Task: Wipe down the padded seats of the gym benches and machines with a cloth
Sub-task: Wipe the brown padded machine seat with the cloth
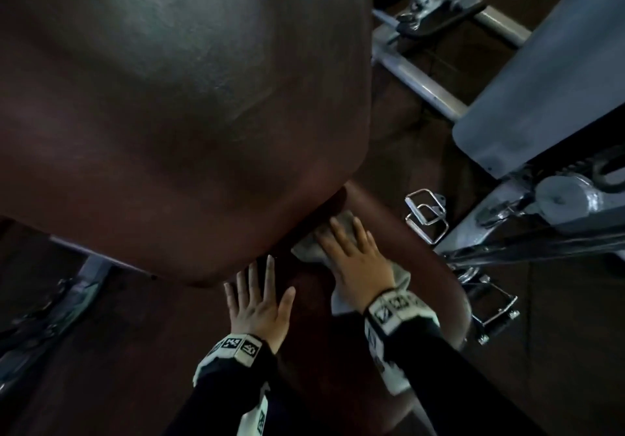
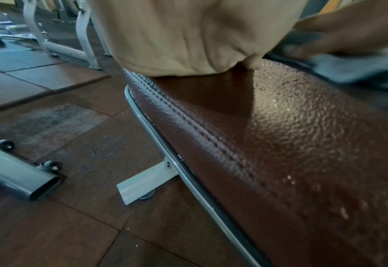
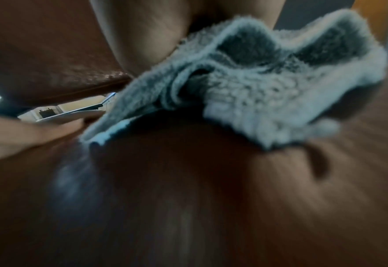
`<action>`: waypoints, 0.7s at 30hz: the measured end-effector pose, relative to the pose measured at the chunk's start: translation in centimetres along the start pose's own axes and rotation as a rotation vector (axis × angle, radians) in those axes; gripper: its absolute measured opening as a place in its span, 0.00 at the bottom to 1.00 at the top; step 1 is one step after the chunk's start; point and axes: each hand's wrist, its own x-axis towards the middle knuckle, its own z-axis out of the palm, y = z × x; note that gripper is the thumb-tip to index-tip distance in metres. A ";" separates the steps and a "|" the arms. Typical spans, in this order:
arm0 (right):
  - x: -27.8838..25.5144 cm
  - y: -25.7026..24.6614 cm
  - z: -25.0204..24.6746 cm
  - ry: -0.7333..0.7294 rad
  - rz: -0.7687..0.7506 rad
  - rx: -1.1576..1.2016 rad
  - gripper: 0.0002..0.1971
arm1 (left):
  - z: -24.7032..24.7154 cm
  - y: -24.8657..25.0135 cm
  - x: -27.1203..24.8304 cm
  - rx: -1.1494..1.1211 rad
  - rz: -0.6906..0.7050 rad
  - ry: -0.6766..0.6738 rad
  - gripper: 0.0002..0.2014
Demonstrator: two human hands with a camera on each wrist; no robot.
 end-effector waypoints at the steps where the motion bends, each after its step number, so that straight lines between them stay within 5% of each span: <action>1: 1.7 0.3 -0.7 0.010 -0.004 0.001 0.36 | 0.0 0.0 0.0 -0.003 -0.003 -0.004 0.34; 7: 7.0 6.0 -2.1 -0.059 0.031 0.004 0.35 | -0.2 -0.1 0.1 -0.001 0.017 -0.053 0.36; 13: 0.3 10.4 -0.7 0.088 0.077 0.122 0.32 | -0.1 -0.2 0.0 0.002 0.041 -0.059 0.38; 21: -7.5 2.5 1.8 0.153 -0.044 -0.147 0.34 | -0.2 -0.1 0.0 -0.025 0.051 -0.060 0.39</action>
